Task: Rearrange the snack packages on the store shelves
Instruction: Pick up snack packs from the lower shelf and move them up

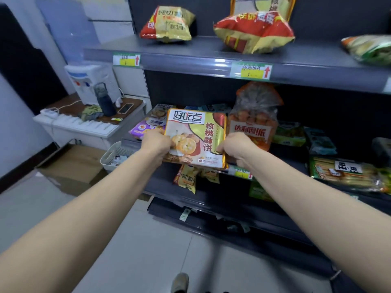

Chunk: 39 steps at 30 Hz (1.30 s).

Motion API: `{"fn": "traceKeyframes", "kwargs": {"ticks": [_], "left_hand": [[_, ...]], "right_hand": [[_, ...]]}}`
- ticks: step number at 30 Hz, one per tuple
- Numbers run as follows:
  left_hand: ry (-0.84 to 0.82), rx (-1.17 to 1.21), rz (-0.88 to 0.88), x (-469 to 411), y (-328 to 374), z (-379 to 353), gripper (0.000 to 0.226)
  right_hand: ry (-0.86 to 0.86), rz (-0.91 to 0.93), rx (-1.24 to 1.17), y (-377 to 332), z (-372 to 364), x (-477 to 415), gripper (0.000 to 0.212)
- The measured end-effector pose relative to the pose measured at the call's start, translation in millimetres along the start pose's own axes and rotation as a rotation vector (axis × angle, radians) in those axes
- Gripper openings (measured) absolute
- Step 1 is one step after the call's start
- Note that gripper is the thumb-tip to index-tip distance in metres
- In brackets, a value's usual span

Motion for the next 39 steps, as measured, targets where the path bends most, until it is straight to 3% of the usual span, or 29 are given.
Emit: {"fn": "traceKeyframes", "kwargs": {"ticks": [2,5,8,16,20,24,29,39], "left_hand": [[0.025,0.048,-0.039,7.3,5.9,4.9,0.020],[0.065,0.076,-0.112,20.5,24.3,9.6,0.030],[0.096,0.091,-0.236,41.5,59.2,11.6,0.031],[0.018,0.197,-0.558,97.9,171.0,-8.1,0.030],[-0.009,0.242,-0.646,95.9,223.8,-21.1,0.029],[-0.118,0.331,-0.681,81.0,271.6,-37.7,0.023],[-0.214,0.388,-0.719,46.7,321.2,-57.4,0.029],[-0.216,0.433,-0.747,-39.9,374.2,-67.9,0.023]], "right_hand": [[0.068,0.046,0.020,-7.4,8.9,10.8,0.007],[0.177,0.159,0.063,-29.1,28.8,31.1,0.008],[0.259,0.290,0.089,-55.4,56.4,54.3,0.025],[0.475,0.497,0.000,-122.4,145.1,88.2,0.014],[0.568,0.562,-0.013,-157.8,182.1,83.5,0.023],[0.665,0.622,-0.026,-190.5,212.0,65.9,0.010],[0.731,0.658,-0.031,-225.7,234.9,29.0,0.014],[0.730,0.685,-0.004,-277.6,234.1,-67.6,0.014]]}}
Point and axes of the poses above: each hand's wrist, its own x-axis away from the middle knuckle, its own z-axis out of the back of the hand, y = z × x, the point moved 6 cm from there along -x, towards the middle knuckle, and after that the axes turned 5 degrees about z, right-handed, at the moved point
